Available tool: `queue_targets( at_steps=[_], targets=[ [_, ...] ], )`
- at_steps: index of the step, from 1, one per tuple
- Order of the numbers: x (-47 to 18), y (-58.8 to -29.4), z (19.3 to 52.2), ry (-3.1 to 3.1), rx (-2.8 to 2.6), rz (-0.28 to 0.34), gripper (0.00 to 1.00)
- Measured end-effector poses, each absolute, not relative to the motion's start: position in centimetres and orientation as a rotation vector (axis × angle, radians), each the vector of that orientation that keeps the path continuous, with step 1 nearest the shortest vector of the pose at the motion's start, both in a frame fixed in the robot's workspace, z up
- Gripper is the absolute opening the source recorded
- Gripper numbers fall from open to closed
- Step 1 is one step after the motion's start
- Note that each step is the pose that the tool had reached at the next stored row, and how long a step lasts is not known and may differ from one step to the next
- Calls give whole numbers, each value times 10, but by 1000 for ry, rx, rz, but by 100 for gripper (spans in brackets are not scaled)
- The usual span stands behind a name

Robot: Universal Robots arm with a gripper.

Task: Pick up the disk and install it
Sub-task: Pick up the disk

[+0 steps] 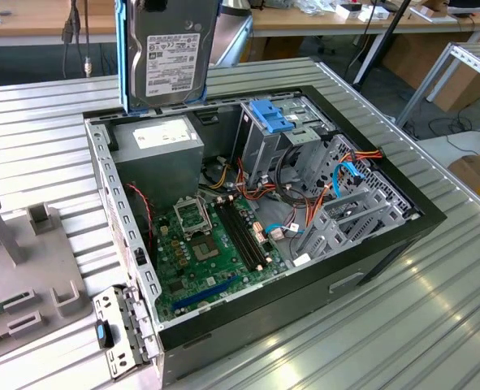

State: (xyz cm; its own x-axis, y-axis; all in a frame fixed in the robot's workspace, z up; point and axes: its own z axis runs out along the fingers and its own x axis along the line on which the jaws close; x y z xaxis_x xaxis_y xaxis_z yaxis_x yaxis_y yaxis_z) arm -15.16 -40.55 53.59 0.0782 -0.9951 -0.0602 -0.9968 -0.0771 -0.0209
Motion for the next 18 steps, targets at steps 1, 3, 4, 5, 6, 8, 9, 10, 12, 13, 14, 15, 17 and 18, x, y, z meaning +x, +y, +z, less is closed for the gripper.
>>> queue_targets(
  at_steps=[1,3,4,5,6,8,9,10,12,13,14,15,17,18],
  targets=[
    [-152,-406,536,2095,-2265,46,37],
    [-152,-407,536,2095,-2265,46,37],
    [-152,-408,535,2095,-2265,46,37],
    [-152,-408,535,2095,-2265,46,37],
    [-152,-408,535,2095,-2265,46,37],
    [-152,-408,535,2095,-2265,46,37],
    [-152,-408,535,2095,-2265,46,37],
    [-152,-408,535,2095,-2265,46,37],
    [-152,-408,535,2095,-2265,46,37],
    [-152,-408,535,2095,-2265,46,37],
    [-152,-409,535,2094,-2264,47,37],
    [-152,-410,535,2093,-2264,49,37],
    [-151,-413,535,2093,-2263,49,37],
    [-151,-416,535,2093,-2263,49,37]
  ],
)
